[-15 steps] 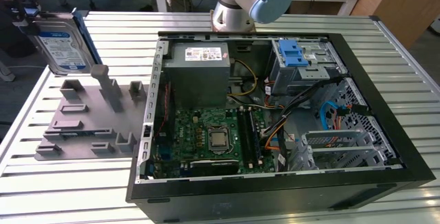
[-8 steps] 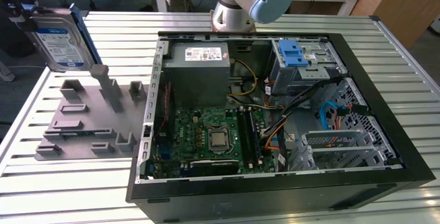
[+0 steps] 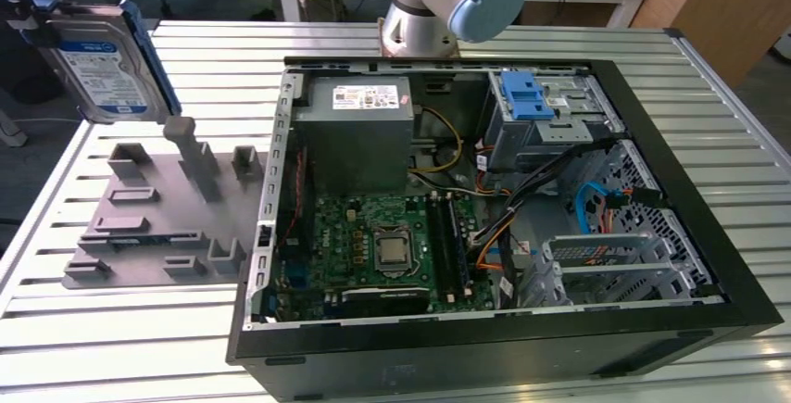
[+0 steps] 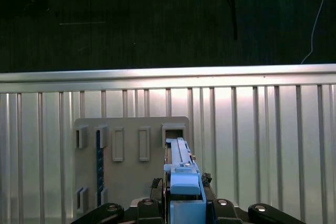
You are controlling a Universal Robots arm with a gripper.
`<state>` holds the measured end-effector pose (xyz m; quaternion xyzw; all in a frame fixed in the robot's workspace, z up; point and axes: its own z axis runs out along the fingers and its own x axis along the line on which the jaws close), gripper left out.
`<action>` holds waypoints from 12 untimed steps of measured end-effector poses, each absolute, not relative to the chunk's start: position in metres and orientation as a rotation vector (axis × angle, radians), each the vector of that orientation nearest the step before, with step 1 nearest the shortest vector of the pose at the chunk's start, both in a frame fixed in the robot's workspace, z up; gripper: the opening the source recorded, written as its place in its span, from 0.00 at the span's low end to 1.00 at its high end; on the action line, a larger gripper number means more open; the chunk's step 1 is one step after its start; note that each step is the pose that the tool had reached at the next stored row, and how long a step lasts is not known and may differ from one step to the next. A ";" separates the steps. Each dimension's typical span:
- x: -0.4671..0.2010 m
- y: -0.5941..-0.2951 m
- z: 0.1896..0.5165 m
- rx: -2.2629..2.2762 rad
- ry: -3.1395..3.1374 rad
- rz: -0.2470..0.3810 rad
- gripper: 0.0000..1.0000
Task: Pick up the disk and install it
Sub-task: 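Pick up the disk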
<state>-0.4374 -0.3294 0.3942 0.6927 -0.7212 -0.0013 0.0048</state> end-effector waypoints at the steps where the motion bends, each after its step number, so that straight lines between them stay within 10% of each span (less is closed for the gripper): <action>1: -0.437 -0.329 0.396 2.170 -2.259 -0.004 0.37; 12: -0.437 -0.329 0.410 2.170 -2.259 -0.004 0.37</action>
